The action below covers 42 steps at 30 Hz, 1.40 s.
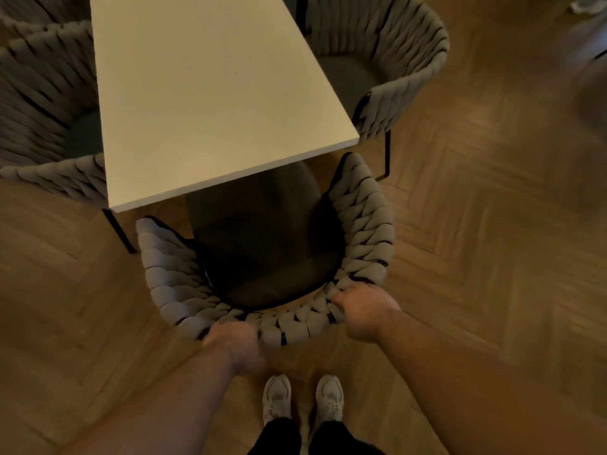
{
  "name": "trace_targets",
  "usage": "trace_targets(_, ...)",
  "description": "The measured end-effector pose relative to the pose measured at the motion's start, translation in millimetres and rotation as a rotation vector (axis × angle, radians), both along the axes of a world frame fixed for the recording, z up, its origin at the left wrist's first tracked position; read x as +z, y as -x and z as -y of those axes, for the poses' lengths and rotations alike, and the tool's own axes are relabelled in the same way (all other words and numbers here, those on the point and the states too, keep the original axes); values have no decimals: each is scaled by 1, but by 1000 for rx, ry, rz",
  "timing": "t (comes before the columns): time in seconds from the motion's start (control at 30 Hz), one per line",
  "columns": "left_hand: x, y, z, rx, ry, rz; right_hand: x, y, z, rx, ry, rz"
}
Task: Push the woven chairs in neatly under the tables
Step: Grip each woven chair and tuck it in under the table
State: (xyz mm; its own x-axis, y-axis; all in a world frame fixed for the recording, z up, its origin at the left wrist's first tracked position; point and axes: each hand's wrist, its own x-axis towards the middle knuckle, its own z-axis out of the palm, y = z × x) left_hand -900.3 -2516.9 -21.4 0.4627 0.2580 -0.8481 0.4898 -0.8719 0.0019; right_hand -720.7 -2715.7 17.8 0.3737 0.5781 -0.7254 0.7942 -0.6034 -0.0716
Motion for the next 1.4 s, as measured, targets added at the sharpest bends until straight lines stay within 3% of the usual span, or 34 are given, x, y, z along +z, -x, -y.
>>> trace_targets(0.1, 30, -20, 8, 131, 128, 6, 35, -11, 16, -202, -68, -93)
trace_targets(0.27, 71, -77, 26, 337, 191, 226, 71, -64, 60, -492, -152, -94)
trace_targets(0.5, 115, -219, 91, 510, 240, 393, 102, -206, 146, -644, -270, -18)
trace_targets(0.73, 127, -342, 175, 636, 239, 391, 140, -359, 217, -606, -304, 48)
trace_targets(0.87, 127, -398, 182, 827, 325, 424, 156, -432, 219, -576, -310, 39)
trace_targets(1.1, 105, -512, 144, 1100, 356, 524, 153, -558, 175, -486, -275, 58)
trace_targets(1.4, 82, -676, 86, 1092, 319, 467, 160, -736, 67, -354, -280, 155)
